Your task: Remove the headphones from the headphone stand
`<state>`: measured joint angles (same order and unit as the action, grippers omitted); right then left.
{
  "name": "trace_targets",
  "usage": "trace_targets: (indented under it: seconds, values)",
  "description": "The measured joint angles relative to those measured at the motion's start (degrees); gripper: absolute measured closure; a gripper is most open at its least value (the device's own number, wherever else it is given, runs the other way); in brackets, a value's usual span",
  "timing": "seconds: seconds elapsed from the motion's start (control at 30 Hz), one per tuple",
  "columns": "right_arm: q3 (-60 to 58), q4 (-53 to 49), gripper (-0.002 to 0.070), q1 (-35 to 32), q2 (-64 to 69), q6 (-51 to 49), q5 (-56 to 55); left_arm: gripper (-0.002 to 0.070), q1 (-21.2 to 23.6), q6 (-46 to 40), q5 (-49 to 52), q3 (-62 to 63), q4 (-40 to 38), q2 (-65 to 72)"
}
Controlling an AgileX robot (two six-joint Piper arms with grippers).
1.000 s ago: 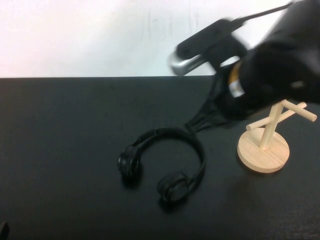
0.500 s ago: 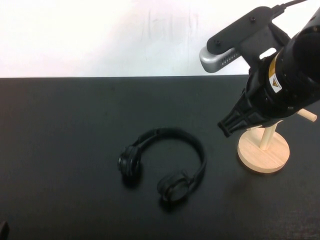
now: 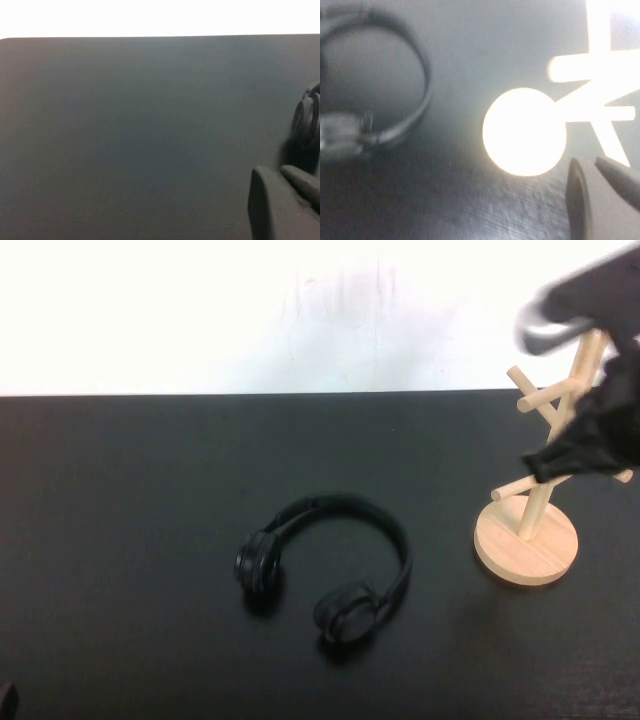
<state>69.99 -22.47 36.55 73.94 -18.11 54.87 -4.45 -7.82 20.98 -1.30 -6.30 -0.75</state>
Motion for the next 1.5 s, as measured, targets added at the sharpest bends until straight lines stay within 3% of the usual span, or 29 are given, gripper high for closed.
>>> trace_targets:
  seconds: [0.33,0.53,0.8,1.03,1.37,1.5]
  values:
    - [-35.75,5.50,0.0685,-20.53,-20.65,0.00,-37.30,0.0678,0.00,0.00,0.00,0.00,0.00,0.00]
    - [-55.21,5.59,0.0685,-31.97,-36.74,0.00,-50.24,0.0678,0.00,0.00,0.00,0.00,0.00,0.00]
    - [-69.99,5.71,0.0685,-38.32,-58.76,0.00,-53.81,0.0678,0.00,0.00,0.00,0.00,0.00,0.00]
    - [-71.52,8.26,0.0685,-41.92,-72.31,-0.11,-51.65,0.0678,0.00,0.00,0.00,0.00,0.00,0.00]
    - [-71.52,9.51,0.0685,-42.15,-74.34,0.71,-51.43,0.0678,0.00,0.00,0.00,0.00,0.00,0.00]
    - [-71.52,17.84,0.0685,-42.15,-74.34,13.50,-49.64,0.0678,0.00,0.00,0.00,0.00,0.00,0.00]
